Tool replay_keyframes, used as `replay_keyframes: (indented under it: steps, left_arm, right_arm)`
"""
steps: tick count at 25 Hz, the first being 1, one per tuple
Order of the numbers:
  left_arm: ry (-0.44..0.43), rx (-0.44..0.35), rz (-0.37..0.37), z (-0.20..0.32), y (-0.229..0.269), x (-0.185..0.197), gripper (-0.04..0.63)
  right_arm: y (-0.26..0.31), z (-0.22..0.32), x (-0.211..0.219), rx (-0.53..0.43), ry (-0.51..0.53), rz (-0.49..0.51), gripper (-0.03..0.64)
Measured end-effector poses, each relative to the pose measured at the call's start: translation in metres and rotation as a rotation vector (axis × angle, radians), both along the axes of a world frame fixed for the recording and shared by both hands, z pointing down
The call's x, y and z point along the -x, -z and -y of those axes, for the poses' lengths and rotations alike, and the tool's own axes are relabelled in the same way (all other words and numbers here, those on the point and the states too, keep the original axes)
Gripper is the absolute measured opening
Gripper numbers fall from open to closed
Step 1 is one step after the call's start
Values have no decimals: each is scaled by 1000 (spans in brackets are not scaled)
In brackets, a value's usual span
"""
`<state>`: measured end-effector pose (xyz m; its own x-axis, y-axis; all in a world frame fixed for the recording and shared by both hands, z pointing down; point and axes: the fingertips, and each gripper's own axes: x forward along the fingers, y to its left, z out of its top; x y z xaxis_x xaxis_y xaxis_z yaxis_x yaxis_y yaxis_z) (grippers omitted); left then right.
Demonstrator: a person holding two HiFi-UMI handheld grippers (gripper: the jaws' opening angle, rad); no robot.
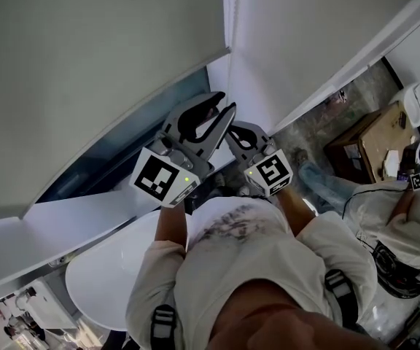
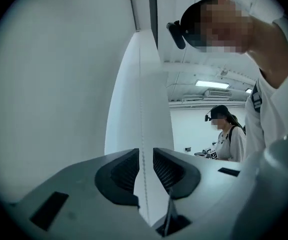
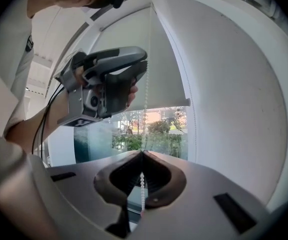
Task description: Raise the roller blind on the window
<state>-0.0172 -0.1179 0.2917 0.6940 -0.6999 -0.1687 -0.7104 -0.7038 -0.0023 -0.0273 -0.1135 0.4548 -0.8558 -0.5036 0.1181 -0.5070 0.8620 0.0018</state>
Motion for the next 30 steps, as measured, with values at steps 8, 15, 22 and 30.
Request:
replay_keyframes:
  steps: [8, 15, 22, 30]
  left_arm:
    - [-21, -47, -55, -14, 61, 1, 56]
    - [34, -4, -8, 4, 43, -1, 8]
    - [52, 86, 13, 10, -8, -6, 8]
    - [70, 156, -9, 8, -47, 0, 8]
  right_arm:
    - [18, -27, 6, -11, 15, 6, 61]
    - [-4, -11, 4, 10, 17, -35, 61]
    - [-51, -12, 1, 98, 16, -90, 61]
    - [-90, -17, 3, 158, 19, -143, 61]
